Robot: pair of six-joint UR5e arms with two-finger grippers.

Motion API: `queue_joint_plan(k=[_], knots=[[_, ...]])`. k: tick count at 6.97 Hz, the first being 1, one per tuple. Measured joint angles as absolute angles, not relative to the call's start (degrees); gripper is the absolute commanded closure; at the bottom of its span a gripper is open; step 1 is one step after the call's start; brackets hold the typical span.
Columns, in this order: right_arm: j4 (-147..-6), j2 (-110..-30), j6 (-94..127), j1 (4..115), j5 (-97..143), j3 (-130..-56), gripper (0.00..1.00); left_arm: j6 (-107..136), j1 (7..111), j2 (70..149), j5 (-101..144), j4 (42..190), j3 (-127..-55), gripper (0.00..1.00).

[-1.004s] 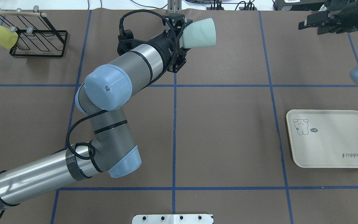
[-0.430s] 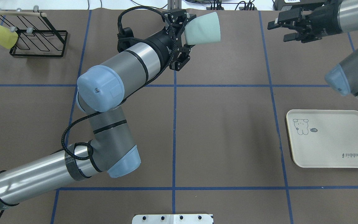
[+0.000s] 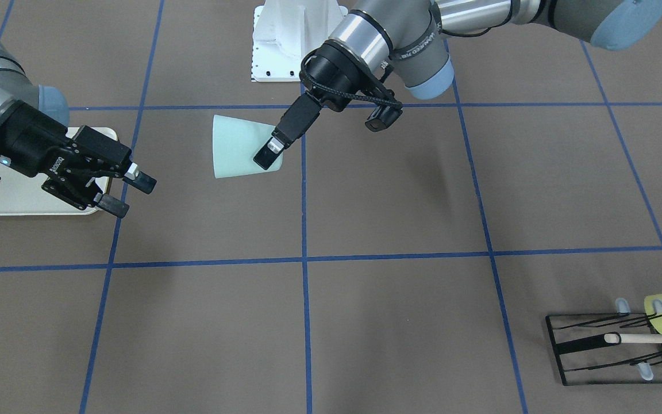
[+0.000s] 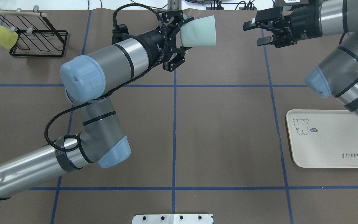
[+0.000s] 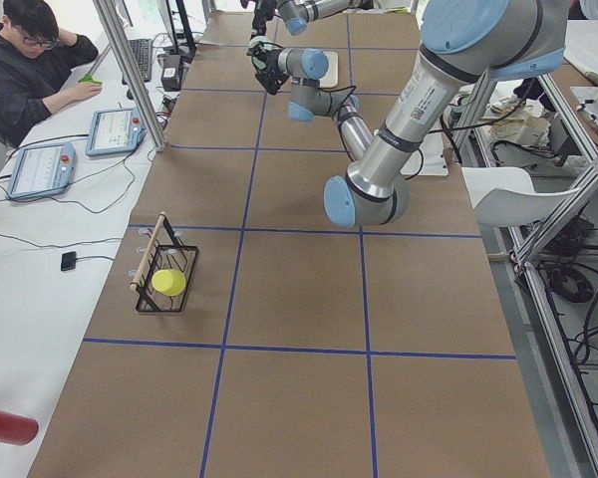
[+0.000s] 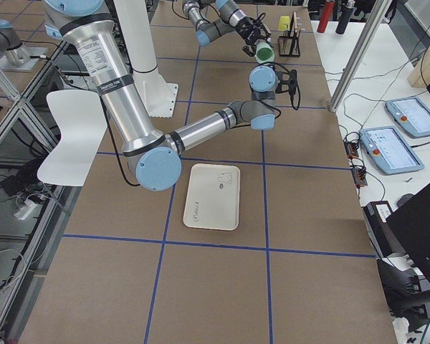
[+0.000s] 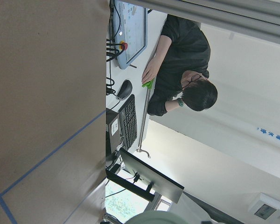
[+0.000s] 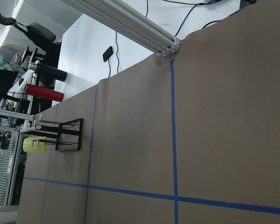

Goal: Left arm grabs green cup and hands to right arm on tray

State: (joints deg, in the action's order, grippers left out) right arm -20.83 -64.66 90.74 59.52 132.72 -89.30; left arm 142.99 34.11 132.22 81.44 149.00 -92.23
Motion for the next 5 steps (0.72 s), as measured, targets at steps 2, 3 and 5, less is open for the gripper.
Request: queue_joint_plan(k=[2, 3, 5], knots=[[-20.60, -63.82, 90.87, 57.29, 132.85, -90.54, 0.01, 143.08, 39.67, 127.27, 89.41, 150.95, -92.92, 0.62], [-20.58, -62.78, 90.86, 55.76, 132.63, -90.77, 0.01, 144.01, 42.02, 125.04, 92.57, 152.50, -93.05, 0.62], [-20.46, -60.09, 90.82, 51.94, 130.19, -90.82, 0.01, 147.69, 43.95, 123.11, 94.91, 154.44, -93.13, 0.62]])
